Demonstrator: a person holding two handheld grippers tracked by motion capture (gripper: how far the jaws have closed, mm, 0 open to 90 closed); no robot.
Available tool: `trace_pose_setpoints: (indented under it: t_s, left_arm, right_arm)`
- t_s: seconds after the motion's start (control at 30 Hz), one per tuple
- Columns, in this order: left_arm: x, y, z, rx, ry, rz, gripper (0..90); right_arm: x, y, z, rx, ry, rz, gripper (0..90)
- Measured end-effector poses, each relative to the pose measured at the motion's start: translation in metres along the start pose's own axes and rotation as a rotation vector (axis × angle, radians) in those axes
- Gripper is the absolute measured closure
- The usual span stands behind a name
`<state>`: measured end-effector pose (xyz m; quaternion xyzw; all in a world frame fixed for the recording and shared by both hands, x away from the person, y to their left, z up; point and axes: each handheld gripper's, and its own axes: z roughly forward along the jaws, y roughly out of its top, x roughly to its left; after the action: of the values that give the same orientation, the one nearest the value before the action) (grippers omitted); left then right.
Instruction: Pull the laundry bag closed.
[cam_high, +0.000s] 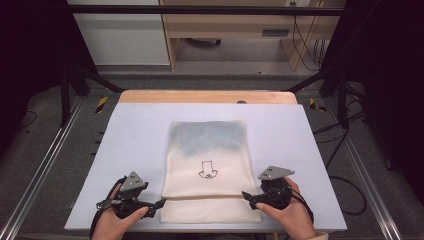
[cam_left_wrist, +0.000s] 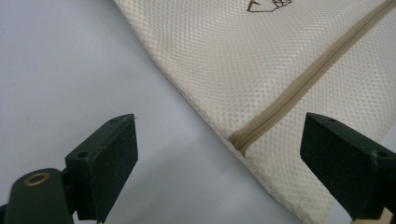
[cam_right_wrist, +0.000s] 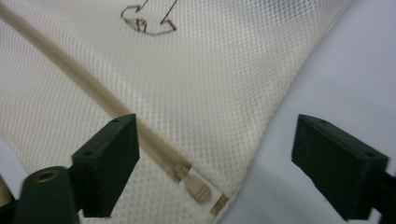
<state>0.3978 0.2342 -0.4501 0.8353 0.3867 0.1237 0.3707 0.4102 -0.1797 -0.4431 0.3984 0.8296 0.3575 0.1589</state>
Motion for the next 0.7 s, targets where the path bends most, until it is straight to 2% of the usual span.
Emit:
trace_pose_setpoints:
  t_s: [0.07, 0.23, 0.4, 0.47, 0.6, 0.7]
  left_arm:
    - [0.002, 0.007, -0.002, 0.001, 0.019, 0.014, 8.3]
    - [0.008, 0.028, -0.006, 0.013, 0.047, 0.030, 8.1]
    - [0.012, 0.049, -0.006, 0.017, 0.058, 0.047, 7.5]
    - [0.015, 0.056, -0.004, 0.025, 0.046, 0.050, 7.0]
    - [0.022, 0.067, 0.001, 0.038, 0.063, 0.041, 6.0]
    - [0.028, 0.071, 0.005, 0.072, 0.076, 0.031, 5.9]
  right_arm:
    - [-0.001, 0.010, -0.001, 0.002, -0.020, -0.006, 8.0]
    - [-0.005, 0.036, -0.004, -0.017, -0.069, -0.013, 8.3]
    - [-0.009, 0.057, -0.001, -0.016, -0.083, -0.004, 8.4]
    - [-0.009, 0.063, 0.002, -0.019, -0.070, -0.001, 8.4]
    - [-0.011, 0.075, 0.007, -0.027, -0.078, 0.028, 8.3]
    - [-0.015, 0.082, 0.011, -0.023, -0.081, 0.075, 8.6]
